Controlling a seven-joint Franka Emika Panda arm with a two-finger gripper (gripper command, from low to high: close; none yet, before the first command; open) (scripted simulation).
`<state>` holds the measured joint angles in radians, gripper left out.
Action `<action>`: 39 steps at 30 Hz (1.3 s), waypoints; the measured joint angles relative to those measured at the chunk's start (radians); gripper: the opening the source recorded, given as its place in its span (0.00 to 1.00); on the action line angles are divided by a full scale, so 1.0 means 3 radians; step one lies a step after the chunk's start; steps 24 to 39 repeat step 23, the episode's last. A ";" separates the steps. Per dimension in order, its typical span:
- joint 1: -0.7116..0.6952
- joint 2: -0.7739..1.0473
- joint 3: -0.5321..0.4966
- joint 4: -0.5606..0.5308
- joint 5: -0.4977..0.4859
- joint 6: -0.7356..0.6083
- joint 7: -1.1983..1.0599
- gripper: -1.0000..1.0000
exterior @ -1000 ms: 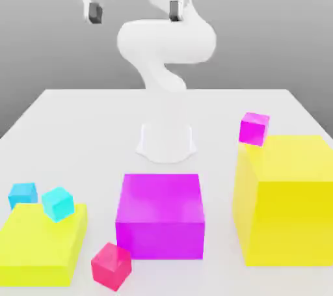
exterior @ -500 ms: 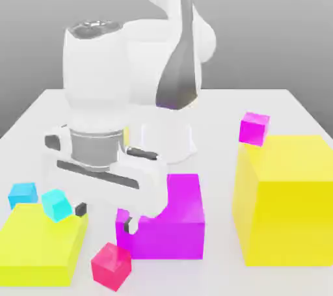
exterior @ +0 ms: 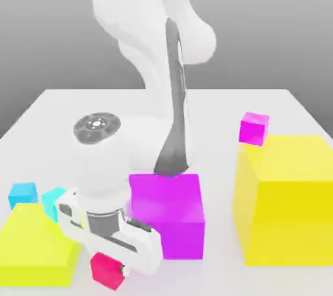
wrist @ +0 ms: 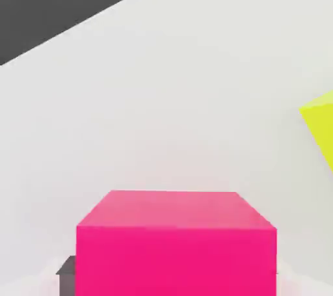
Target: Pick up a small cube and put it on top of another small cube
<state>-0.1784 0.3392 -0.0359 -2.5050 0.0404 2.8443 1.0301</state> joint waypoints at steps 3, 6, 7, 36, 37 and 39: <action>0.0015 -0.0343 -0.0027 -0.0066 -0.0042 -0.0277 0.0035 0.00; -0.0072 -0.0702 -0.0181 -0.0179 -0.0040 -0.0523 0.0350 0.00; -0.0124 -0.0823 -0.0248 -0.0221 -0.0049 -0.0601 0.0487 0.00; -0.0743 -0.1268 -0.0492 -0.0651 -0.0182 -0.0611 0.1706 1.00; -0.0743 -0.1268 -0.0492 -0.0651 -0.0182 -0.0611 0.1706 1.00; -0.0743 -0.1268 -0.0492 -0.0651 -0.0182 -0.0611 0.1706 1.00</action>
